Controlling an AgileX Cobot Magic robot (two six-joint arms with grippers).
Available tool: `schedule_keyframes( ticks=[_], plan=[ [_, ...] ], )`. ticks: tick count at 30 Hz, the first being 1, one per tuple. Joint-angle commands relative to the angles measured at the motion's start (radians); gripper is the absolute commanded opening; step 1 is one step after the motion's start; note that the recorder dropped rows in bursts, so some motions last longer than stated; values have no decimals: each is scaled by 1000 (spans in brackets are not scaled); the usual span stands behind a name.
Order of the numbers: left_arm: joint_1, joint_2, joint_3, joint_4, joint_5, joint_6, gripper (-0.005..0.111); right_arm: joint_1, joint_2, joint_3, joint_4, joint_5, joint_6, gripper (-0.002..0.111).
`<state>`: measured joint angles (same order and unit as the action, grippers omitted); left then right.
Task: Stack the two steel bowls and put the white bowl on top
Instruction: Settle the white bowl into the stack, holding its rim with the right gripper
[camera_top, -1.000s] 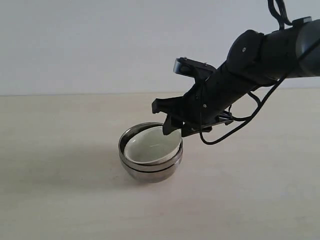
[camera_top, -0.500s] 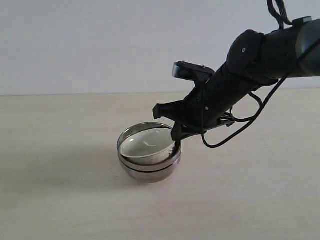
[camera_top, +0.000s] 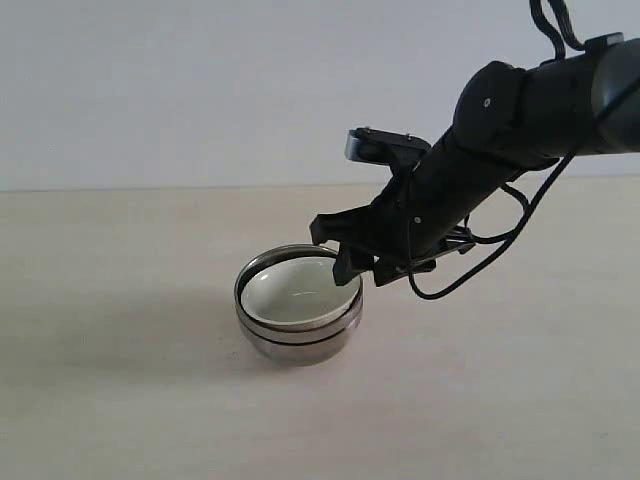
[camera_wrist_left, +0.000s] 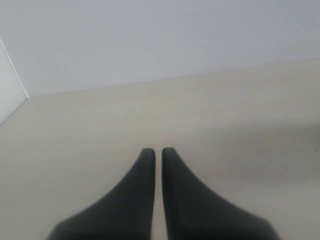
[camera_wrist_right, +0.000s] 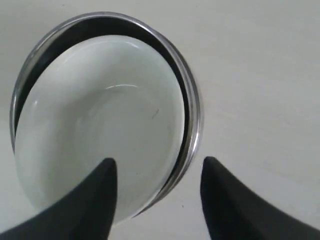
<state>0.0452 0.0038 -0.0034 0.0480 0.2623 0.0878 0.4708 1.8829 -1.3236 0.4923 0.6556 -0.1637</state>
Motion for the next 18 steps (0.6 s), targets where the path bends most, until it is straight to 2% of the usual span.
schedule_keyframes(
  ticks=[1, 5, 18],
  plan=[
    [2, -4, 3, -7, -7, -10, 4, 3, -5, -4, -12, 16, -4, 36],
    [2, -4, 3, -7, -7, -10, 4, 3, -5, -4, -12, 31, -17, 0],
    [2, -4, 3, -7, -7, -10, 4, 3, -5, -2, -12, 38, -19, 0]
  ],
)
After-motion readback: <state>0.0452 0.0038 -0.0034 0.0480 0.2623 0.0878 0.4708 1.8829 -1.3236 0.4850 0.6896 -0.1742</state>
